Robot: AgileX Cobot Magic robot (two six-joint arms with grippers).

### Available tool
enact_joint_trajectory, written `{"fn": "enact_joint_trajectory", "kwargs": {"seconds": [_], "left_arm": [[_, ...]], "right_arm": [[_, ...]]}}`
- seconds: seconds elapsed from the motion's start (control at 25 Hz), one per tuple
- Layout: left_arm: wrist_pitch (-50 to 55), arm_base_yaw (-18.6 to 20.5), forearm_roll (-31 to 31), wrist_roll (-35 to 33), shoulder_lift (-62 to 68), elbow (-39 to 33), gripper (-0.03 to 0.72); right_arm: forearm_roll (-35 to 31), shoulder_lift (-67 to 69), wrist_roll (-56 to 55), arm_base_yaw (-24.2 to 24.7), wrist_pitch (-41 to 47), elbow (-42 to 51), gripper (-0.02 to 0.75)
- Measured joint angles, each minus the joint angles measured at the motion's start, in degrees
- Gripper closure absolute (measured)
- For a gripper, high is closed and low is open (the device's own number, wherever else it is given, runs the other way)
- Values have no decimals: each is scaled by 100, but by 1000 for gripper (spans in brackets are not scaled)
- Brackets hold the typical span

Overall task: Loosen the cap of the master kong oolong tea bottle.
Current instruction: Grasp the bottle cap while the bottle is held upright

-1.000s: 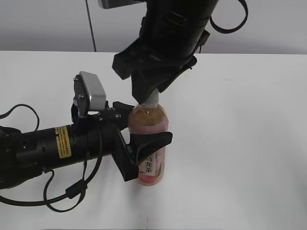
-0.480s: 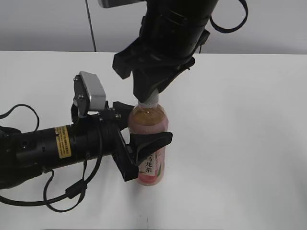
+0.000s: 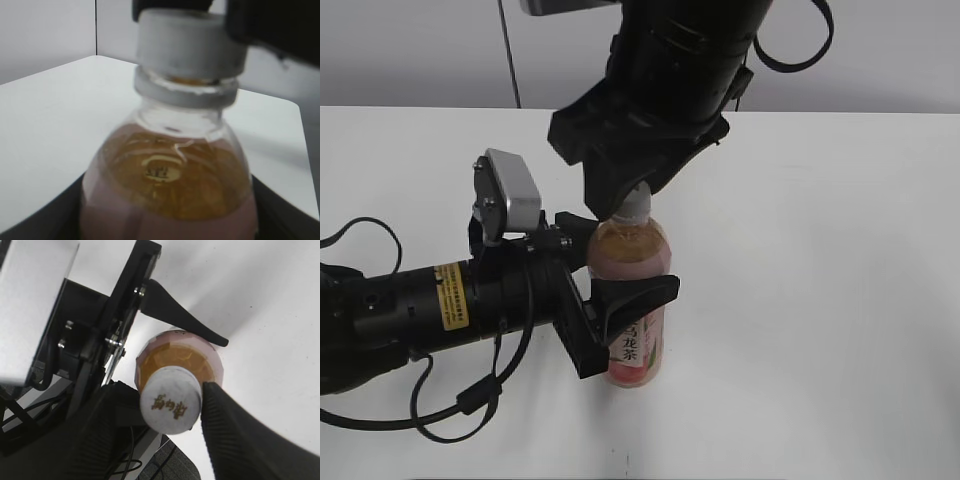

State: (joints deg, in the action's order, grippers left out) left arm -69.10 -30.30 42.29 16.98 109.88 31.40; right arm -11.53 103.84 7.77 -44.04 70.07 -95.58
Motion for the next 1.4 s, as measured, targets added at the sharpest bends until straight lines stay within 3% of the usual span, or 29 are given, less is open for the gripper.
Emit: {"fn": "enact_joint_trajectory", "kwargs": {"seconds": [0.32,0.68,0.84,1.4], "left_arm": [[0,0,0,0,0,0,228],[0,0,0,0,0,0,228],[0,0,0,0,0,0,228],[0,0,10,-6,0,0,228]], "right_arm": [[-5,0,5,0,0,0,329],[98,7,15,0,0,0,468],[102,7,167,0,0,0,468],[97,7,2506,5,0,0,468]]}}
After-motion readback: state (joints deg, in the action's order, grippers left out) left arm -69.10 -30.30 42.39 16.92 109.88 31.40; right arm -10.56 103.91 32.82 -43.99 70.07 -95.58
